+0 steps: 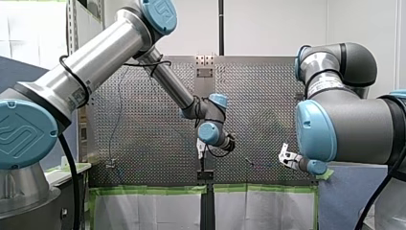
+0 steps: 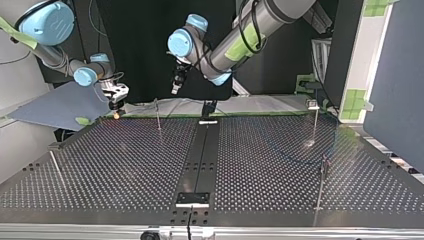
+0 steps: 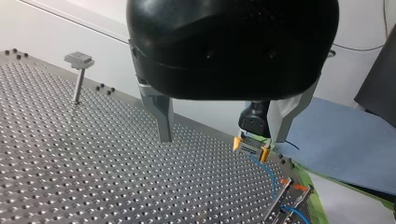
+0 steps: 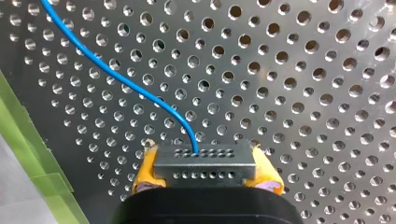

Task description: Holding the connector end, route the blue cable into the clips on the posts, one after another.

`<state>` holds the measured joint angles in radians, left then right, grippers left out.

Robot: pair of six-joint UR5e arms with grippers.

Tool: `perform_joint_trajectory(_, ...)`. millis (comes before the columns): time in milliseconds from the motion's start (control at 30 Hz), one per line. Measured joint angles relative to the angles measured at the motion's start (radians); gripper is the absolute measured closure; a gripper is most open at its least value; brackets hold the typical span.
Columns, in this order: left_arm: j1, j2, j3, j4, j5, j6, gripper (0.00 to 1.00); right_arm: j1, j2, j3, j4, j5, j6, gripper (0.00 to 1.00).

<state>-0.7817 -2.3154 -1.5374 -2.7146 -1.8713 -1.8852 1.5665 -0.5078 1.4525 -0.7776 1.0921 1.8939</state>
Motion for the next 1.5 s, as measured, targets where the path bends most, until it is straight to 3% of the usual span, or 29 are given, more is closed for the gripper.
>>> perform_joint_trajectory(567,0.001,0.166,-0.166,0.037,-0.002,0.005,0.0,0.009,0.002,0.0,-0.01,-0.001,0.014,1.0)
perform_joint_trajectory(1000,-0.004,0.293,-0.293,0.012,0.0,0.041,0.0,0.013,0.005,0.0,-0.015,-0.001,0.02,1.0)
perform_joint_trajectory(1233,-0.004,0.356,-0.356,-0.036,0.0,0.042,0.0,0.014,0.007,0.0,-0.017,-0.001,0.021,1.0)
perform_joint_trajectory(1367,-0.001,0.39,-0.389,-0.067,-0.001,0.044,0.0,0.012,0.006,0.0,-0.012,0.006,0.012,1.0)
perform_joint_trajectory(1500,0.0,0.429,-0.405,-0.08,-0.001,0.04,0.0,0.005,-0.001,0.0,0.01,0.027,-0.011,1.0)
